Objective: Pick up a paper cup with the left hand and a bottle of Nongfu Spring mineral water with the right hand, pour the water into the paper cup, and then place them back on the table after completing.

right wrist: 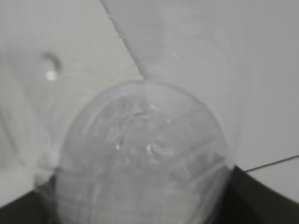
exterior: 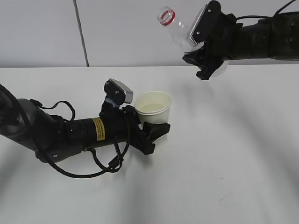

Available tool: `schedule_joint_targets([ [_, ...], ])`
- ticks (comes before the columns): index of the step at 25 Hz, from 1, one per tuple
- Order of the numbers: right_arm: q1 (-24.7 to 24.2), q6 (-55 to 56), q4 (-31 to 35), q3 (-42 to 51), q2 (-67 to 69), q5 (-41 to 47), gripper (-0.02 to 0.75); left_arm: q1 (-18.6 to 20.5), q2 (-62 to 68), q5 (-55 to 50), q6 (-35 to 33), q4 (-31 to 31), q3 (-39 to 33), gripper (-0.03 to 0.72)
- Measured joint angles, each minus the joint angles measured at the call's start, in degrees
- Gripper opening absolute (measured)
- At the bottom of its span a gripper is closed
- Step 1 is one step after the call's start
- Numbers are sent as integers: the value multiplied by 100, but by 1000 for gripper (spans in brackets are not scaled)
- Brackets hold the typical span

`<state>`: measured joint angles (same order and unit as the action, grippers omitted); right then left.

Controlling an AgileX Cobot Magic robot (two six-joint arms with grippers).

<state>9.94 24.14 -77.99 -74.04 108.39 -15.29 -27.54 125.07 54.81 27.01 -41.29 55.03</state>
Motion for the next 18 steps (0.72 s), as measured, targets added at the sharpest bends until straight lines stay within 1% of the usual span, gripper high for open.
schedule_joint_targets([
  [5, -73, 932, 0, 0, 0, -41, 419, 0, 0, -5, 0, 0, 0, 397],
  [11, -427, 2002, 0, 22, 0, -773, 419, 51, 0, -42, 0, 6, 0, 397],
  [13, -542, 2204, 0, 75, 0, -1005, 419, 80, 0, -48, 0, 6, 0, 397],
  [18, -728, 2296, 135, 272, 12, -1334, 419, 118, 0, -99, 0, 19, 0, 397],
])
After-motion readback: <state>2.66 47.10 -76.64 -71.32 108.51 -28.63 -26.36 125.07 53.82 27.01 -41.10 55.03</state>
